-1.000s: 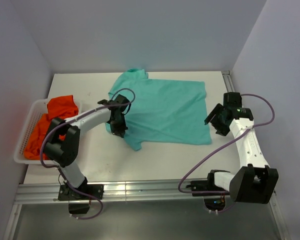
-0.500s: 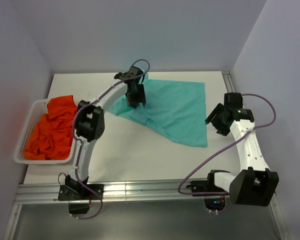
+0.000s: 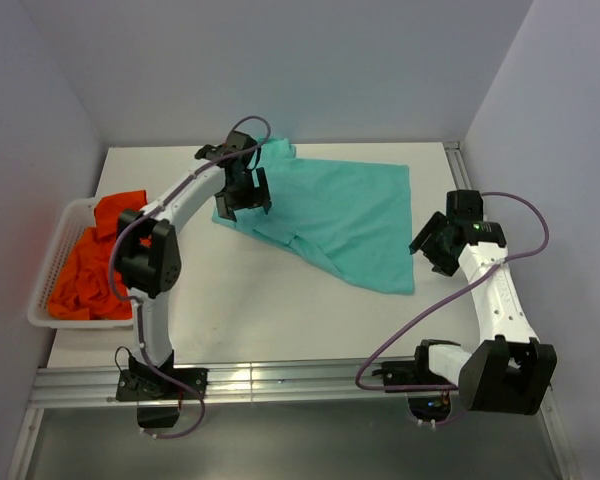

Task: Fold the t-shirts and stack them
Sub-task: Flatten the tshirt out

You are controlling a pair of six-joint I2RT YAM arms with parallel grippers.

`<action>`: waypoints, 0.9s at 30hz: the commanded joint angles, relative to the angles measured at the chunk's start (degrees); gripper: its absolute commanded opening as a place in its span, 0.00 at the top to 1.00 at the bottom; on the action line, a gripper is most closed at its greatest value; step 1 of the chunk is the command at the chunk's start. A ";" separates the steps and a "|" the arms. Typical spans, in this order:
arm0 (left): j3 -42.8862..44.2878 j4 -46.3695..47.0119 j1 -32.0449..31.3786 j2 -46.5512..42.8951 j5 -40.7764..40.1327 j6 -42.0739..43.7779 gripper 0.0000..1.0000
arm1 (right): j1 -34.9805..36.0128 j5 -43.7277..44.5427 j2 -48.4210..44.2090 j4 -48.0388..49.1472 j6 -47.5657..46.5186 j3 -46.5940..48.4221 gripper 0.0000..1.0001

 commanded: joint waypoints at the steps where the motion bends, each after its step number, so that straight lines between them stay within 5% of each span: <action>1: -4.27 0.59 -0.49 -8.83 -1.90 0.53 0.09 | 0.13 0.36 -0.86 1.45 -0.59 -0.20 0.29; 11: -20.80 14.82 -0.67 -10.08 8.83 -6.76 0.17 | 0.22 0.36 -0.77 0.75 -1.03 0.50 0.30; 27: -11.75 14.83 -1.55 -1.47 6.46 -6.95 0.20 | 0.39 0.36 -2.17 -0.13 -1.38 -0.47 0.31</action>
